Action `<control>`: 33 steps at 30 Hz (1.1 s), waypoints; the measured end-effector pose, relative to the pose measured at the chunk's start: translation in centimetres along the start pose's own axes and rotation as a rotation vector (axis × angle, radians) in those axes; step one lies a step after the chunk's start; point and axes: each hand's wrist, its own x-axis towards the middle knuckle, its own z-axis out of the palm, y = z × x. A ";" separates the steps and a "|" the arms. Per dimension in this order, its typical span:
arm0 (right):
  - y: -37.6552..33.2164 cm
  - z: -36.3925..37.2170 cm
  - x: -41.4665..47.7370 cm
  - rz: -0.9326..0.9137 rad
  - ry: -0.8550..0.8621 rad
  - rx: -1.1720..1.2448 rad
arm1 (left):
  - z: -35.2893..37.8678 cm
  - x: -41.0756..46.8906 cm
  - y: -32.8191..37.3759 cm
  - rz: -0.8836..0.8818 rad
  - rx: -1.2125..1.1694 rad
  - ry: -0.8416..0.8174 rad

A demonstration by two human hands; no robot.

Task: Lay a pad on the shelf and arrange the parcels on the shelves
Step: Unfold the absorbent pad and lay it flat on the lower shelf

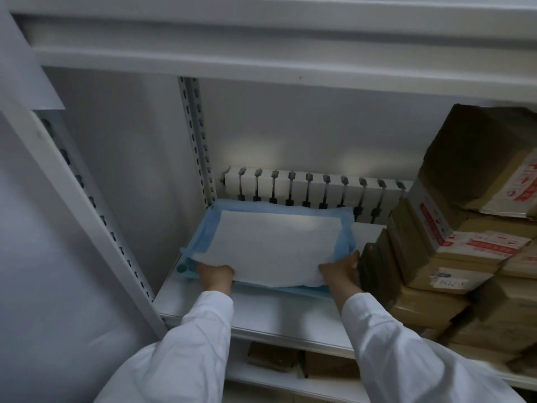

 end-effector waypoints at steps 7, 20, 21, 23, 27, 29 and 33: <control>1.5 1.0 0.2 -0.381 -0.106 -0.758 | -0.4 -1.9 -1.1 0.522 1.162 0.163; 3.8 2.1 -1.9 -0.783 -0.300 -1.121 | -1.6 -1.2 -2.4 0.891 1.625 -0.346; 3.8 2.2 -2.1 -0.784 -0.292 -1.128 | -1.8 -1.1 -2.4 0.917 1.653 -0.351; 3.8 2.4 -2.5 -0.768 -0.292 -1.135 | -2.2 -1.3 -2.3 0.959 1.679 -0.335; 4.0 2.7 -3.9 -0.680 -0.198 -1.217 | -2.7 -1.3 -2.8 1.021 1.652 -0.269; 4.2 2.6 -4.4 -0.607 -0.168 -1.245 | -3.0 -1.3 -3.1 1.011 1.629 -0.257; 4.6 2.2 -4.9 -0.529 -0.213 -1.214 | -4.0 -1.1 -3.5 1.006 1.632 -0.271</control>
